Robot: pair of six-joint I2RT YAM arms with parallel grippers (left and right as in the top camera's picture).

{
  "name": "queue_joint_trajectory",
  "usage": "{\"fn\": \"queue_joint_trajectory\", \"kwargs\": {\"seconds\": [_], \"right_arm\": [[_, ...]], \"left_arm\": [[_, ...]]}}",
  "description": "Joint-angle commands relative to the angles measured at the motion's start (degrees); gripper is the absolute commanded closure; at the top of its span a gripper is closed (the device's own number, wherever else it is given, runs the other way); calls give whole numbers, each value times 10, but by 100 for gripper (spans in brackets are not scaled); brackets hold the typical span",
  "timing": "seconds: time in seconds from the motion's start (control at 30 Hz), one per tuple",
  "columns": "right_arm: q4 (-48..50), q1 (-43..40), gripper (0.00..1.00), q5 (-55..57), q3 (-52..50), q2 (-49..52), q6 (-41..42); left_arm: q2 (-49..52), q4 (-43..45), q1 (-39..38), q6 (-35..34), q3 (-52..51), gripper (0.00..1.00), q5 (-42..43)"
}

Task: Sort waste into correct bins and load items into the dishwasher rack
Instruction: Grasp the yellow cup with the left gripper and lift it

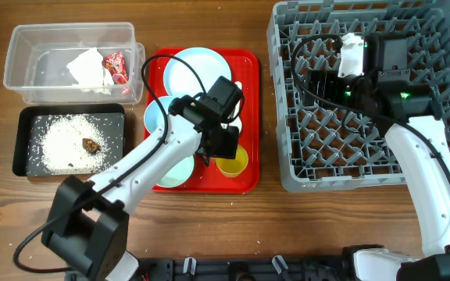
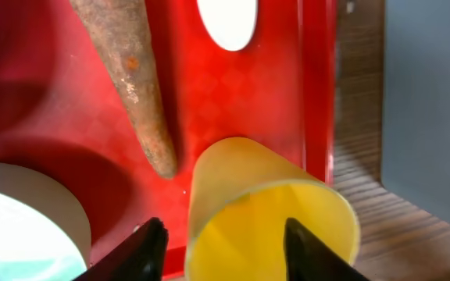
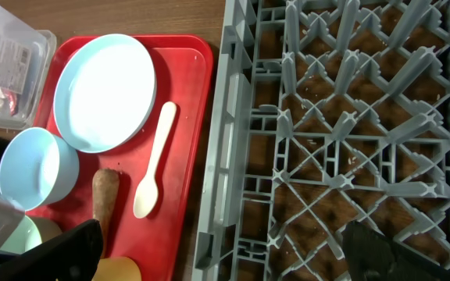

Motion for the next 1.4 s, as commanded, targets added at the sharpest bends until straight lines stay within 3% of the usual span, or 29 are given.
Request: {"fn": "queue_joint_trajectory", "kwargs": {"seconds": [0.0,0.2,0.5,0.8,1.17,1.37], "right_arm": [[1,2,0,-6,12,6,14],[1,2,0,-6,12,6,16],[6,2,0,-27,12,6,29],[27,2,0,-161,12,6,29],[177,2,0,-492,12,25,-15],[283,9,0,-619,12,98,22]], "left_arm": [[37,4,-2,7,-5,59,-10],[60,10,-2,7,-5,96,-6],[-5,12,32,-35,35,96,42],[-25,36,179,-7,35,96,306],[-25,177,305,-2,35,96,663],[-25,216,320,-2,35,96,737]]}}
